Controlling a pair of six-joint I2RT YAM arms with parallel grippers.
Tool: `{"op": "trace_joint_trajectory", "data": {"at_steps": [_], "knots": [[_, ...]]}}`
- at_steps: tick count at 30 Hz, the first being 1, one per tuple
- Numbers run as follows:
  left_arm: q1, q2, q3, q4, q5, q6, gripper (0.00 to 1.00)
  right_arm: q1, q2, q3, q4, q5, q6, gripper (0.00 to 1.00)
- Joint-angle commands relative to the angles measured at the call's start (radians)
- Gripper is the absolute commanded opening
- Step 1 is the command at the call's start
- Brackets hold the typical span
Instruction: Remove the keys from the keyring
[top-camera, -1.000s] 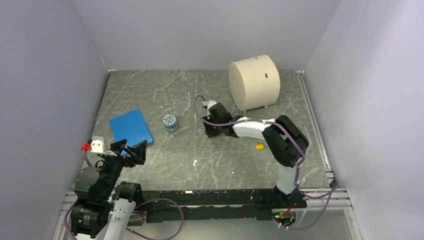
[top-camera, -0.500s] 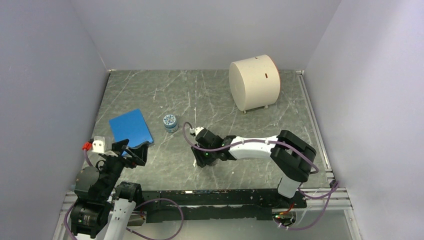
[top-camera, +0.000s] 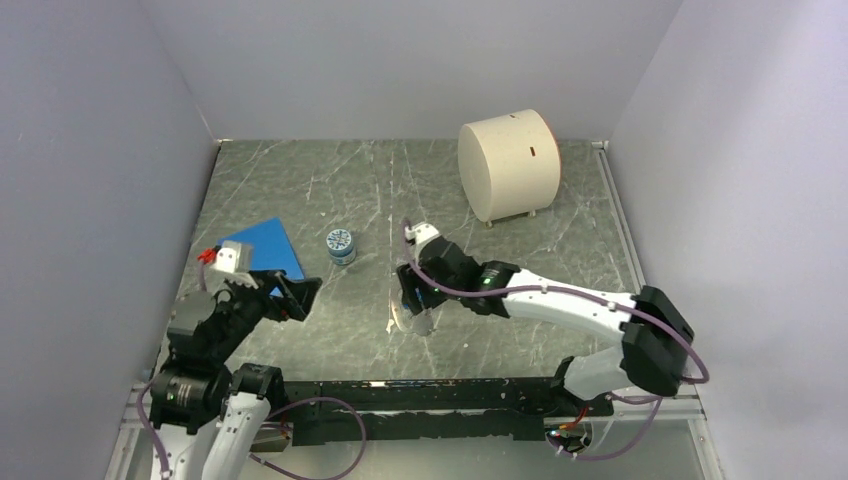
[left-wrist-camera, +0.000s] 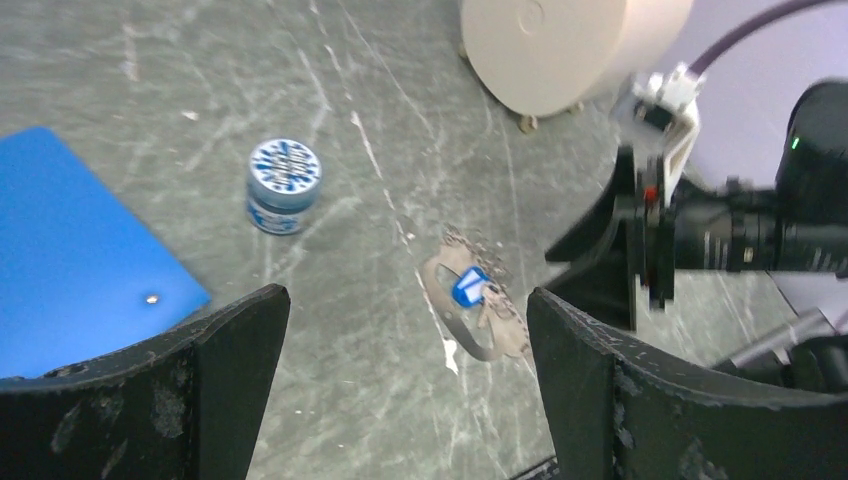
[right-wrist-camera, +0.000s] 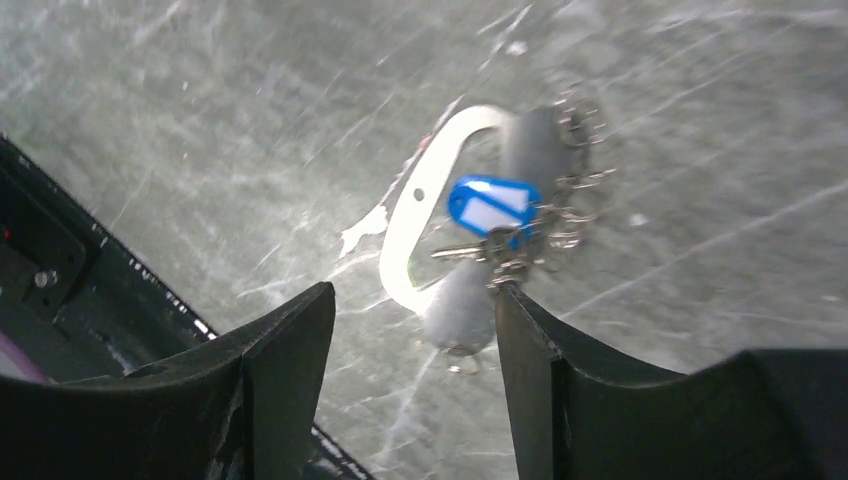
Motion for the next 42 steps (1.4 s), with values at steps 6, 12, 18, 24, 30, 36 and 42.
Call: {"op": "trace_joint_trajectory", "data": {"at_steps": [6, 12, 18, 24, 30, 36, 42], "knots": [[0.004, 0.251, -0.022, 0.178, 0.289, -0.037, 0.94, -0.231, -0.197, -0.166, 0.093, 0.006, -0.119, 0.67], [-0.015, 0.412, -0.067, 0.329, 0.322, -0.123, 0.94, -0.238, -0.19, -0.23, 0.167, -0.008, -0.14, 0.68], [-0.185, 0.534, -0.114, 0.45, 0.217, -0.181, 0.92, -0.23, -0.155, -0.291, 0.274, -0.042, -0.135, 0.67], [-0.419, 0.622, -0.165, 0.538, 0.007, -0.224, 0.86, -0.18, -0.091, -0.275, 0.341, -0.036, -0.137, 0.66], [-0.569, 0.707, -0.252, 0.64, -0.163, -0.294, 0.84, -0.127, 0.007, -0.223, 0.37, 0.027, -0.169, 0.66], [-0.627, 0.743, -0.255, 0.627, -0.245, -0.306, 0.84, -0.067, 0.126, -0.136, 0.331, 0.163, -0.191, 0.66], [-0.656, 0.778, -0.245, 0.626, -0.255, -0.304, 0.83, -0.063, 0.175, -0.12, 0.303, 0.244, -0.192, 0.65]]}}
